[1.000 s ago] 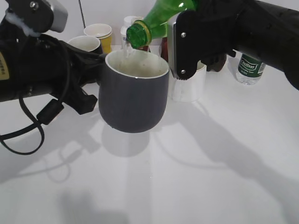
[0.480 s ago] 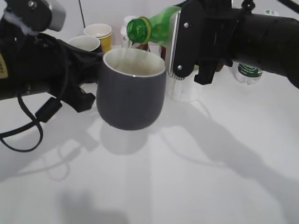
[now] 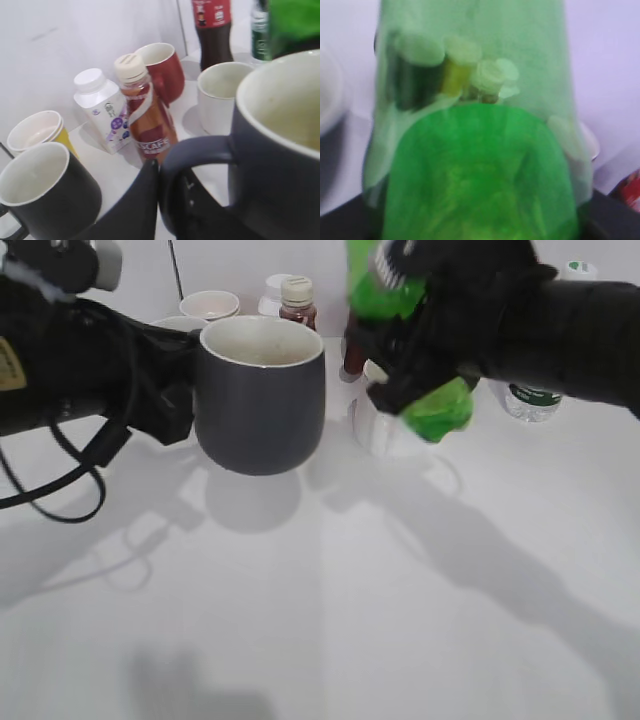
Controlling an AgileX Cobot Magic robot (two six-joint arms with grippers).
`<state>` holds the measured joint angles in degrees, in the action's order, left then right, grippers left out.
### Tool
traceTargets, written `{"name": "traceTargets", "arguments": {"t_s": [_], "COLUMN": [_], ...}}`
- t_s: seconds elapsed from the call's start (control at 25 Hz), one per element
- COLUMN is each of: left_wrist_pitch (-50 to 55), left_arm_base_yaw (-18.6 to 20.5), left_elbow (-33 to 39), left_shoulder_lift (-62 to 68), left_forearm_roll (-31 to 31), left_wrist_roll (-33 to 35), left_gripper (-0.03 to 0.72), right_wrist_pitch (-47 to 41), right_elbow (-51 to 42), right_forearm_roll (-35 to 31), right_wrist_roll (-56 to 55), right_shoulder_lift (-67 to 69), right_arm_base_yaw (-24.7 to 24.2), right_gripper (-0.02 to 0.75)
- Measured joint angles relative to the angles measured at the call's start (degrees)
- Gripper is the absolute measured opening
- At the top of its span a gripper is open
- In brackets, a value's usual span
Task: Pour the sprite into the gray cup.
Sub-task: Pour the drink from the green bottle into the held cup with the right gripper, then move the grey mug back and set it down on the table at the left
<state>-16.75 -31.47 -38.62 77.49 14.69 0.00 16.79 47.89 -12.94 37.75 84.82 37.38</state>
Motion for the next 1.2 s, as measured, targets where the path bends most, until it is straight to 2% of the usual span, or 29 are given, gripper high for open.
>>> {"name": "traceTargets", "arguments": {"t_s": [0.12,0.24,0.36,0.52,0.76,1.2], "left_wrist_pitch": [-4.83,-10.28,-19.69,-33.73,-43.03,-46.29], "left_arm_base_yaw": [3.58,8.17,12.39,16.37,17.81,17.81], "left_elbow": [0.00,0.29,2.45,6.06,6.75,8.61], "left_shoulder_lift": [4.76,9.54,13.79,20.05,28.08,32.34], "left_forearm_roll": [-1.60,-6.75,-10.63,-11.77,-16.15,-16.50], "left_wrist_roll": [0.00,0.00,2.21,4.82,5.05,5.05], "left_gripper": [0.053,0.053,0.053,0.053,0.053,0.053], "right_wrist_pitch": [-0.06,-0.18,-0.30,-0.62,-1.62,-1.63], "right_elbow": [0.00,-0.45,-2.38,-6.78,-10.85,-10.86], "right_forearm_roll": [1.47,2.37,3.04,3.28,3.28,3.28], "right_wrist_roll": [-11.26,-19.62,-23.04,-25.22,-27.71,-28.17], "right_shoulder_lift": [-1.21,-3.17,-6.15,-10.47,-13.60,-13.71], "right_arm_base_yaw": [-0.54,-2.66,-5.89,-8.92,-9.26,-9.26], "right_gripper": [0.430,0.430,0.430,0.430,0.430,0.430]}}
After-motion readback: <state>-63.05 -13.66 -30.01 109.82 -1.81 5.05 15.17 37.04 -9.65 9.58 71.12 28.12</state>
